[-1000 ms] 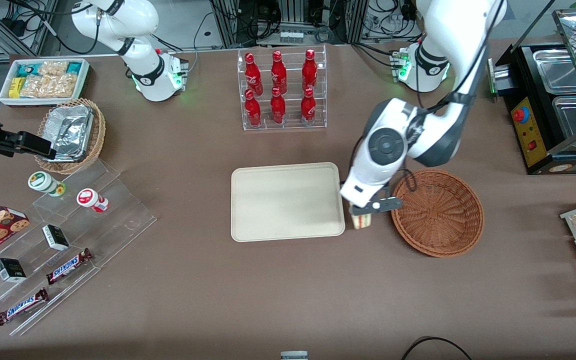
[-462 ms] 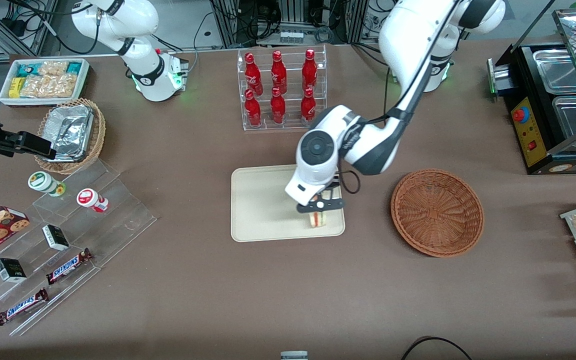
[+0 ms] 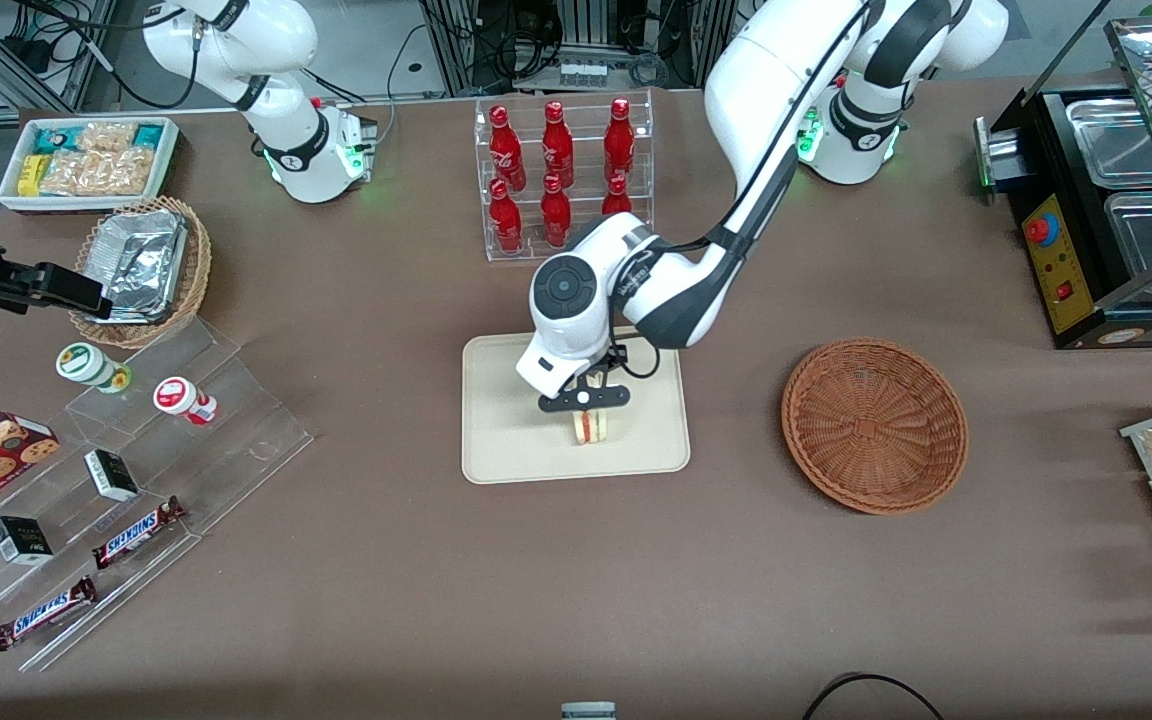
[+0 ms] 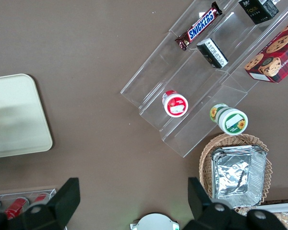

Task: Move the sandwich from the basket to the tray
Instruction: 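Lower the sandwich onto the tray and open the left gripper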

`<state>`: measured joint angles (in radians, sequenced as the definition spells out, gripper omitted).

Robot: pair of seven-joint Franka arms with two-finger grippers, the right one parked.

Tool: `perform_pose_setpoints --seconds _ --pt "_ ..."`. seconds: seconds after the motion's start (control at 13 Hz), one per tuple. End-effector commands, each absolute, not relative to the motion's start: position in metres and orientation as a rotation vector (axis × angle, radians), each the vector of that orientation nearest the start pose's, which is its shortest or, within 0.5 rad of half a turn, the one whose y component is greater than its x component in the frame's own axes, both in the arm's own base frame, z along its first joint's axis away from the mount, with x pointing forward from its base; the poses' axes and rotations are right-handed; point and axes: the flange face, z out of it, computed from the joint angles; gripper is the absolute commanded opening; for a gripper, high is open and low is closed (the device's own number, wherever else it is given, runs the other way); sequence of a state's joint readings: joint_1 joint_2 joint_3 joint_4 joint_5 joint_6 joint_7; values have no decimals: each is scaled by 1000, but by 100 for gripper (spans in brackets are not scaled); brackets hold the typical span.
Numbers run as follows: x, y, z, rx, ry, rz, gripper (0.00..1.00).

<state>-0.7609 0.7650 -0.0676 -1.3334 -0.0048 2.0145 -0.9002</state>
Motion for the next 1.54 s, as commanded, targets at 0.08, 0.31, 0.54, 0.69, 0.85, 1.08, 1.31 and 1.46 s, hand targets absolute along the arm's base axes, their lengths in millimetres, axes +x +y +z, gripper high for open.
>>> perform_pose_setpoints --seconds 0.08,0.31,0.54,0.69,0.85,1.08,1.31,1.46 --pt "505 -540 264 -3118 -192 119 0" --pt "505 -539 260 -3114 -200 125 0" --pt "506 -540 255 -3115 -266 116 0" --pt "505 -541 251 -3114 -290 111 0" --pt "505 -541 250 -3113 -287 113 27" --pt "505 -541 250 -3113 -290 113 100" --pt "508 -541 269 -3123 -330 94 100" --pt "509 -539 283 -3125 -337 91 100"
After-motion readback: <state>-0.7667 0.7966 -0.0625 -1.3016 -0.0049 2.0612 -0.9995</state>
